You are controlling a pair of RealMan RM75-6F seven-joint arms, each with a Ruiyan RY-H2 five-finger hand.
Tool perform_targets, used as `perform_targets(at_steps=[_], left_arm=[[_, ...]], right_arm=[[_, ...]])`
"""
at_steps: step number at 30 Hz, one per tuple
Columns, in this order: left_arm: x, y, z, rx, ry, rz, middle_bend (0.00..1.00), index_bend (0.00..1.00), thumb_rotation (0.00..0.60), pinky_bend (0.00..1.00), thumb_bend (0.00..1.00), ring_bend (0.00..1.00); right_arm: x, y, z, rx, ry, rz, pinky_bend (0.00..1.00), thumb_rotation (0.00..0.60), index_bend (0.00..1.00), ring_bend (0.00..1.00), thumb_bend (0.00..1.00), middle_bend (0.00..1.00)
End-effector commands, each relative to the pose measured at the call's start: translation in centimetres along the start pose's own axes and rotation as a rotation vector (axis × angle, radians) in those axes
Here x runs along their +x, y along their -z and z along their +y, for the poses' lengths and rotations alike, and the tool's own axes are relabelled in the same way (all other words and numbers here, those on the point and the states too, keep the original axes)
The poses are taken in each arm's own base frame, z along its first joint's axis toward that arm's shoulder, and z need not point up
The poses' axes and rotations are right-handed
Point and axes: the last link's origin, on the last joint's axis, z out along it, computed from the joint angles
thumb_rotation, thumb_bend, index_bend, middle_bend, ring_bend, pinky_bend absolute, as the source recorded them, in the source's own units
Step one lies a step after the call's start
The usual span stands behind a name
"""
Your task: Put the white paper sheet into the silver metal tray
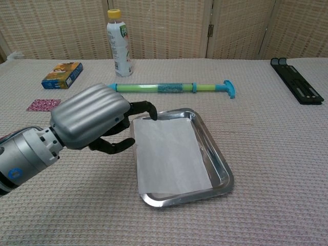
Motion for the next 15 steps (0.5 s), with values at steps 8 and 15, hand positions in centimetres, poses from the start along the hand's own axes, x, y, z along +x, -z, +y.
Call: perform_targets(at_steps=[8,15], left_arm=[[0.0,2.4,0.5,-0.038,-0.031,-0.299,1.00,0.33,0.600,1.00,1.00,1.00],[-0.6,1.9,0.4,-0.029,-0.030,-0.323,1.00,0.31,0.600,1.00,1.00,1.00]], right_arm=[[0.1,0.3,-0.2,0.010,-0.005,0.001,0.00,0.600,0.00,0.00,0.51,0.00],[0.3,0.2,0.0,0.007,-0.014,0.001,0.00,0.600,0.00,0.00,0.51,0.00]])
